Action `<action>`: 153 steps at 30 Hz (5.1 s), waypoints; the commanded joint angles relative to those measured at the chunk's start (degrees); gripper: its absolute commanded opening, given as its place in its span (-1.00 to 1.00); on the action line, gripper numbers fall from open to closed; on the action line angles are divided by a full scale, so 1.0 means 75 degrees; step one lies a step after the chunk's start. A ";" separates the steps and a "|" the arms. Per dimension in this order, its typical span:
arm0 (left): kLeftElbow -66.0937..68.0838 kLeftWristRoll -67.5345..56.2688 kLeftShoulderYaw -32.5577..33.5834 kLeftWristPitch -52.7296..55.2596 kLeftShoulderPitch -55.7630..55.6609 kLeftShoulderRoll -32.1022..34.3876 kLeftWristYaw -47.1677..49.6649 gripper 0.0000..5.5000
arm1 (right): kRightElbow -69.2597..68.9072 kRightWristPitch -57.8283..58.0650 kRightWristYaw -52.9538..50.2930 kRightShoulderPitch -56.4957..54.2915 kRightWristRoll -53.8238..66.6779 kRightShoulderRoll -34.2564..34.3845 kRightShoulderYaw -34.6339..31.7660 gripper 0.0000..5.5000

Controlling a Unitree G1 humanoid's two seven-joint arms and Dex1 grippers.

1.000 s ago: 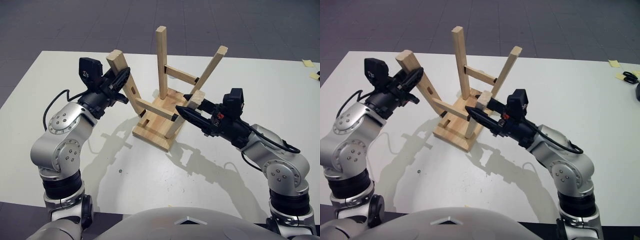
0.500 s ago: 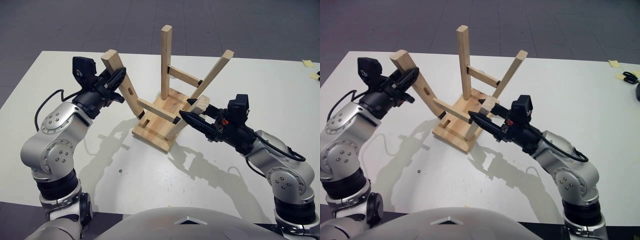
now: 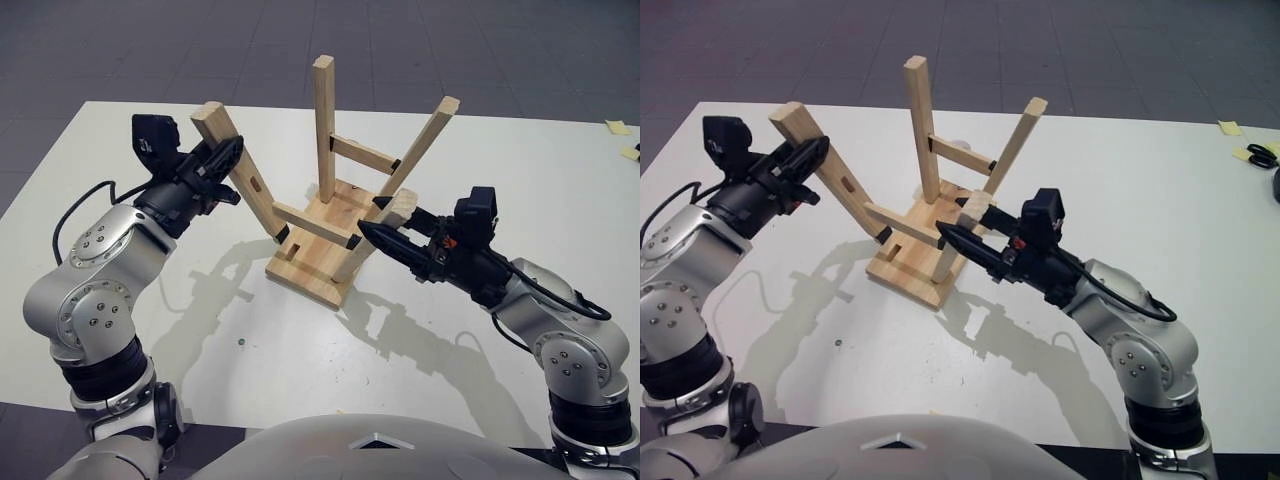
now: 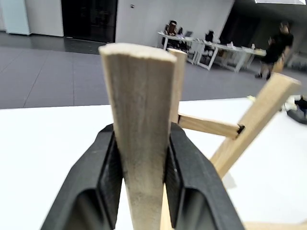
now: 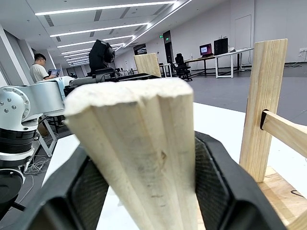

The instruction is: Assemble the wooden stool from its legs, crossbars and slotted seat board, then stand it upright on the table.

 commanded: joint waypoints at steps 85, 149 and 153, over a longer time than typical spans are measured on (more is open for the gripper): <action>-0.1044 0.2115 -0.2004 -0.2875 0.1566 -0.1830 -0.0266 -0.62 | 0.0654 0.0331 -0.0431 0.0295 -0.0412 -0.0047 0.0459 -0.16; 0.1018 0.2758 -0.3221 -0.5822 0.3830 -0.1846 -0.1469 -0.63 | 0.0648 0.0446 -0.0423 0.0206 -0.0308 -0.0146 0.0394 -0.16; 0.1011 0.2935 -0.3272 -0.5911 0.3965 -0.1416 -0.1483 -0.62 | 0.0664 0.0439 -0.0422 0.0160 -0.0316 -0.0194 0.0353 -0.16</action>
